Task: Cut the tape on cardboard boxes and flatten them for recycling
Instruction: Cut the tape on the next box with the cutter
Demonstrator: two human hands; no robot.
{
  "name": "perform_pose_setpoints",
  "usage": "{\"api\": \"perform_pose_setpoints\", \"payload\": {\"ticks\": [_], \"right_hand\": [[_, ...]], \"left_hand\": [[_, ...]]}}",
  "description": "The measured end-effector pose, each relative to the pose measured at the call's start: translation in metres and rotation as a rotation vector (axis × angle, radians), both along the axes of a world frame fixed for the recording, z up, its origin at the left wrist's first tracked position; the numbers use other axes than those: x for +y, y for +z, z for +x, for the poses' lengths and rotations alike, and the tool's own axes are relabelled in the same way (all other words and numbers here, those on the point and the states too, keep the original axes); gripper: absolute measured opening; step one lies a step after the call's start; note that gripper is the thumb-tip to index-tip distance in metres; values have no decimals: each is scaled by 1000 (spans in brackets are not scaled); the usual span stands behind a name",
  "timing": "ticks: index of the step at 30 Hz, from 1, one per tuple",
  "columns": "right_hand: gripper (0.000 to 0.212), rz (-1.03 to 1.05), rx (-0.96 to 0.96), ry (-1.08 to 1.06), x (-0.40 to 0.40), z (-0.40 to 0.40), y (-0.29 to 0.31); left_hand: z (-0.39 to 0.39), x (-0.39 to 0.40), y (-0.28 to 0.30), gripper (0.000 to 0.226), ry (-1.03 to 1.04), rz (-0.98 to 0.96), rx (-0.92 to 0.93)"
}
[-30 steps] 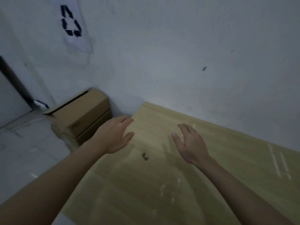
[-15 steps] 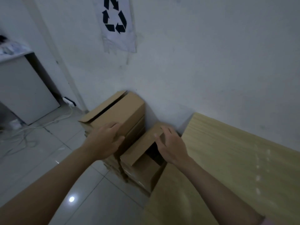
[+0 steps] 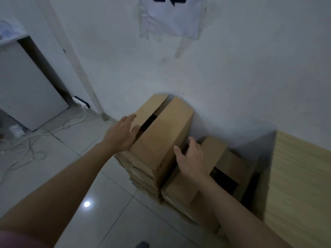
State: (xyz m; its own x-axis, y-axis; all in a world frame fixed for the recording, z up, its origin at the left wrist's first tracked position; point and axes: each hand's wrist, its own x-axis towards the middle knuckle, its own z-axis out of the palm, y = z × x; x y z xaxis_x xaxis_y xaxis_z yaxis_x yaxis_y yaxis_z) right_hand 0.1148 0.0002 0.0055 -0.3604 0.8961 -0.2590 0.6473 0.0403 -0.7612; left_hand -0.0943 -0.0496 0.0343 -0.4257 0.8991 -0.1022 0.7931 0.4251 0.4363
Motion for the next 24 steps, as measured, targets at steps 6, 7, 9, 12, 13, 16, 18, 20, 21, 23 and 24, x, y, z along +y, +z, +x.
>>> {"api": "perform_pose_setpoints", "payload": {"ticks": [6,7,9,12,13,16,18,20,21,23,24], "right_hand": [[80,-159,-13,-198,27,-73,-66],[85,-189,-21,-210,28,-81,-76],[94,-272,9,-275,29,-91,-94],[97,-474,190,-413,22,-100,-113],[92,-519,255,-438,19,-103,-115],[92,-518,393,-497,7,-108,-111],[101,-481,449,-508,-2,-102,-95],[99,-432,491,-549,-11,-88,-74],[91,-399,502,-578,-16,-77,-63],[69,-320,509,-649,-26,-50,-40],[64,-288,514,-686,-31,-35,-28]], "left_hand": [[-90,33,-84,53,60,-104,-137],[-98,37,-97,55,100,-140,-181],[-111,43,-119,66,163,-192,-275],[-124,46,-135,78,194,-208,-352],[-125,46,-134,82,186,-211,-338],[-120,39,-117,102,120,-210,-251],[-112,30,-99,102,70,-188,-240],[-101,19,-79,98,8,-142,-238],[-93,13,-68,97,-25,-102,-231],[-71,2,-46,102,-96,-7,-231],[-57,-2,-35,106,-138,34,-245]]}}
